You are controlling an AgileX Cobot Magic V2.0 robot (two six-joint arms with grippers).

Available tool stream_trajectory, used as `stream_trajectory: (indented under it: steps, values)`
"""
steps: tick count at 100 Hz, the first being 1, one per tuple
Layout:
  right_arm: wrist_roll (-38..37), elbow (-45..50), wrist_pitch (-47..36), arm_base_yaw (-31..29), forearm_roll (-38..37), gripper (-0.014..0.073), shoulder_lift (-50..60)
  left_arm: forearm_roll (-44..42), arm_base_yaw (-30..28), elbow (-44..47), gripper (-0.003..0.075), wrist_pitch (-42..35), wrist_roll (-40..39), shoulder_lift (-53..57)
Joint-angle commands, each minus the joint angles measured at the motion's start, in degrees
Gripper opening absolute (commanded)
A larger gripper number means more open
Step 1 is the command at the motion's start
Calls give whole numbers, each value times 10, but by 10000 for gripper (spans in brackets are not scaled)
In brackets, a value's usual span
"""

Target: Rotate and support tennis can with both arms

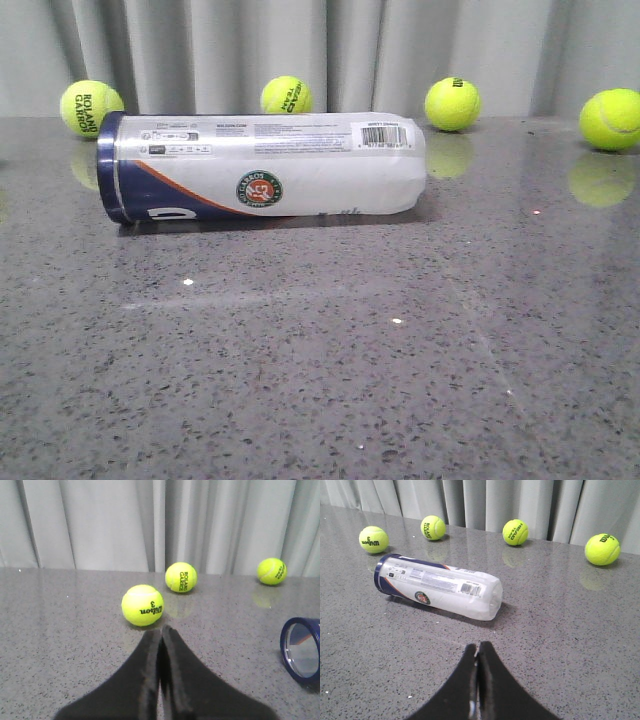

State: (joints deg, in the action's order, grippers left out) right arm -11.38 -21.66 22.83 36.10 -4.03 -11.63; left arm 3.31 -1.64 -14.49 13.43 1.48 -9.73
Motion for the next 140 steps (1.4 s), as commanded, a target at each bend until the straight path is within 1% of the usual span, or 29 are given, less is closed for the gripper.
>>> stream_trajectory:
  steps: [1,21,28,35,38,39,40,42,43,44,45,46,47,52,57,61,66,73,78,85,99,115,123,140]
  values:
    - [1,-14,-50,-5,-9,-69,-4,4,1,-70,-20,15,-7,-70]
    - [1,-14,-50,-5,-9,-69,-4,8,1,-162,-10,86,-7,-211]
    - [1,-14,-50,-5,-9,-69,-4,21,1,-187,62,101,-6,-255]
    - [1,-14,-50,-5,-9,-69,-4,40,1,-204,209,100,0,-290]
    - [1,-14,-50,-5,-9,-69,-4,43,1,-210,305,99,0,-305]
    - [1,-14,-50,-5,-9,-69,-4,44,1,-211,325,99,0,-308]
    - [1,-14,-50,-5,-9,-69,-4,44,1,-214,367,97,0,-313]
    - [1,-14,-50,-5,-9,-69,-4,44,1,-218,407,96,0,-318]
    - [1,-14,-50,-5,-9,-69,-4,44,1,-219,447,94,0,-323]
    - [1,-14,-50,-5,-9,-69,-4,44,1,-220,467,93,0,-326]
    - [1,-14,-50,-5,-9,-69,-4,45,1,-221,505,92,0,-330]
    - [1,-14,-50,-5,-9,-69,-4,44,1,-223,523,90,0,-332]
    - [1,-14,-50,-5,-9,-69,-4,47,1,-225,557,89,0,-337]
    - [1,-14,-50,-5,-9,-69,-4,65,1,-230,646,83,-1,-350]
    - [1,-14,-50,-5,-9,-69,-4,70,1,-234,687,78,-1,-362]
    - [1,-14,-50,-5,-9,-69,-4,76,1,-238,685,78,-1,-372]
    - [1,-14,-50,-5,-9,-69,-4,107,1,-244,667,81,-1,-384]
    - [1,-14,-50,-5,-9,-69,-4,152,1,-260,636,108,3,-405]
    - [1,-14,-50,-5,-9,-69,-4,184,1,-274,616,134,20,-423]
    - [1,-14,-50,-5,-9,-69,-4,244,1,-293,599,159,58,-446]
    - [1,-14,-50,-5,-9,-69,-4,395,1,-322,599,213,171,-483]
    - [1,-14,-50,-5,-9,-69,-4,545,1,-335,599,271,290,-531]
    - [1,-14,-50,-5,-9,-69,-4,598,1,-335,599,307,349,-556]
    - [1,-14,-50,-5,-9,-69,-4,655,1,-335,599,354,400,-615]
